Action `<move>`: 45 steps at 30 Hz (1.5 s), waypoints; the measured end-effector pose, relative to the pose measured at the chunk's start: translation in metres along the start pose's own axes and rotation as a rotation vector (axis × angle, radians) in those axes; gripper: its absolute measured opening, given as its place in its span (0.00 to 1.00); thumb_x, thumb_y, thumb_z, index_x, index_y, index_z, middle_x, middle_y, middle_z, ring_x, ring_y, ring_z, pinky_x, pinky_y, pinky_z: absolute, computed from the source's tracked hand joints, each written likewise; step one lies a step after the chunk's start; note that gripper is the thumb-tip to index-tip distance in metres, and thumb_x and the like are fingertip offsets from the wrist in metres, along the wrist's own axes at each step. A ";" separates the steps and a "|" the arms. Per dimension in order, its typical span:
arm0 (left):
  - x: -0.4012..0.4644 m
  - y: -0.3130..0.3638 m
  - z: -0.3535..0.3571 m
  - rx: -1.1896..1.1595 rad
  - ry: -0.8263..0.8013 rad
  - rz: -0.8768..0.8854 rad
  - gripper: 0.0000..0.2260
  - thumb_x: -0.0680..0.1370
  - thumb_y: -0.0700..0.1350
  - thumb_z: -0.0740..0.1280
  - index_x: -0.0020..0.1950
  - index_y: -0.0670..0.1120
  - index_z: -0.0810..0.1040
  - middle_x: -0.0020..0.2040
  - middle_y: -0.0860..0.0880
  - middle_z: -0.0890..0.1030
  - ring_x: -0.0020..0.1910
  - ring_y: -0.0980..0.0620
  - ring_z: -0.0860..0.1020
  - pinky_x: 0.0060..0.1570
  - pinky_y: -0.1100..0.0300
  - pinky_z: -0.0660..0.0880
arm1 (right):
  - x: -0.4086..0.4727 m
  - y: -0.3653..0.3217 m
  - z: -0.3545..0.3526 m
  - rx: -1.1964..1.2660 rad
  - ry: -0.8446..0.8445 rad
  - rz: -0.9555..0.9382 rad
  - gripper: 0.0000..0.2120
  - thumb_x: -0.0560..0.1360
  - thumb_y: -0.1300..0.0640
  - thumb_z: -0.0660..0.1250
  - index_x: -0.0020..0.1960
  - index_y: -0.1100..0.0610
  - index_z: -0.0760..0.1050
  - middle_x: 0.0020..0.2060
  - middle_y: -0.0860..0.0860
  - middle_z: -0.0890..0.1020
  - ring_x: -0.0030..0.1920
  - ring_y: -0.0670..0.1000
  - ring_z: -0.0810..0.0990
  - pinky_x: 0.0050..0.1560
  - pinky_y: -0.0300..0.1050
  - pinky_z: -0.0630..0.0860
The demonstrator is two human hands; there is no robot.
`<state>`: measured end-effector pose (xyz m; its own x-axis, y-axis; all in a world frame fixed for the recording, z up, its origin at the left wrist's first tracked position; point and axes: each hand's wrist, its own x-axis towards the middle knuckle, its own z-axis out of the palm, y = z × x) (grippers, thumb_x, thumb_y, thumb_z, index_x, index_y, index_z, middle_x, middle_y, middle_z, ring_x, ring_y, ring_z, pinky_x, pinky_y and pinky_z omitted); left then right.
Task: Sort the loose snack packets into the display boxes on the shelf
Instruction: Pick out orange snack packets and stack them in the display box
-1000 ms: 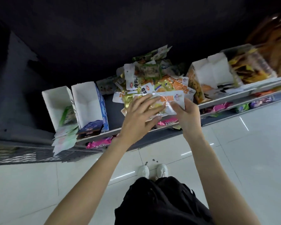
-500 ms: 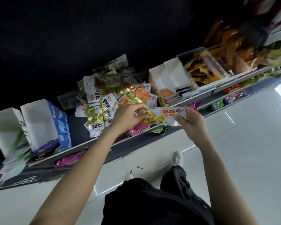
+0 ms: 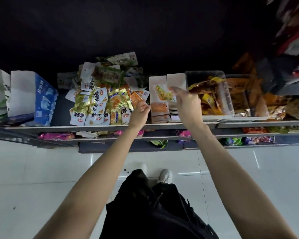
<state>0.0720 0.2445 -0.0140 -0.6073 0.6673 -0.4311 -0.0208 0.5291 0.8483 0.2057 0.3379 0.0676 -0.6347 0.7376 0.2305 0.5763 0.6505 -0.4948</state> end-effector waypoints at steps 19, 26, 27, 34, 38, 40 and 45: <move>-0.013 -0.007 -0.003 -0.011 -0.088 0.033 0.15 0.81 0.47 0.59 0.68 0.47 0.71 0.66 0.48 0.74 0.63 0.53 0.71 0.63 0.62 0.65 | 0.011 0.009 0.044 -0.471 -0.633 -0.403 0.16 0.81 0.50 0.53 0.63 0.51 0.74 0.62 0.48 0.77 0.61 0.52 0.76 0.71 0.63 0.53; -0.028 -0.059 -0.075 0.492 0.382 0.301 0.09 0.77 0.46 0.65 0.57 0.48 0.78 0.49 0.53 0.82 0.49 0.56 0.80 0.48 0.59 0.77 | -0.001 -0.048 0.057 0.080 -0.386 -0.291 0.13 0.78 0.61 0.59 0.59 0.56 0.78 0.53 0.53 0.82 0.50 0.55 0.81 0.49 0.52 0.79; -0.024 -0.068 -0.086 0.536 0.425 0.305 0.09 0.77 0.46 0.65 0.56 0.48 0.78 0.48 0.52 0.82 0.49 0.54 0.80 0.47 0.56 0.78 | -0.001 -0.054 0.070 0.082 -0.424 -0.285 0.14 0.78 0.62 0.59 0.60 0.57 0.77 0.54 0.53 0.82 0.50 0.56 0.81 0.48 0.52 0.79; 0.019 -0.105 -0.143 0.741 0.319 0.098 0.20 0.75 0.53 0.66 0.65 0.49 0.72 0.63 0.46 0.74 0.62 0.44 0.71 0.60 0.50 0.70 | 0.016 -0.072 0.164 -0.201 -0.672 0.023 0.19 0.79 0.51 0.60 0.67 0.60 0.69 0.60 0.58 0.74 0.60 0.59 0.74 0.58 0.52 0.72; 0.028 -0.114 -0.157 0.685 0.184 0.088 0.19 0.77 0.51 0.63 0.67 0.52 0.71 0.67 0.47 0.71 0.63 0.45 0.72 0.59 0.48 0.73 | 0.021 -0.085 0.198 -0.428 -0.630 0.190 0.28 0.76 0.43 0.64 0.66 0.63 0.67 0.62 0.59 0.72 0.63 0.59 0.70 0.64 0.54 0.65; 0.029 -0.115 -0.160 0.663 0.188 0.110 0.18 0.77 0.50 0.62 0.67 0.53 0.71 0.67 0.48 0.70 0.62 0.45 0.73 0.58 0.48 0.74 | 0.023 -0.087 0.213 -0.470 -0.564 0.225 0.28 0.75 0.46 0.67 0.64 0.65 0.66 0.60 0.60 0.74 0.62 0.59 0.72 0.62 0.52 0.67; 0.031 -0.112 -0.165 0.817 0.120 0.144 0.19 0.79 0.51 0.58 0.71 0.53 0.67 0.68 0.47 0.69 0.62 0.46 0.72 0.58 0.51 0.74 | 0.029 -0.093 0.208 -0.274 -0.473 0.330 0.16 0.76 0.51 0.67 0.55 0.62 0.75 0.47 0.56 0.81 0.44 0.53 0.78 0.39 0.42 0.71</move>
<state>-0.0759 0.1193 -0.0714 -0.6416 0.7215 -0.2605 0.6174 0.6872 0.3828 0.0269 0.2613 -0.0542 -0.5237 0.7880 -0.3237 0.8514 0.4713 -0.2301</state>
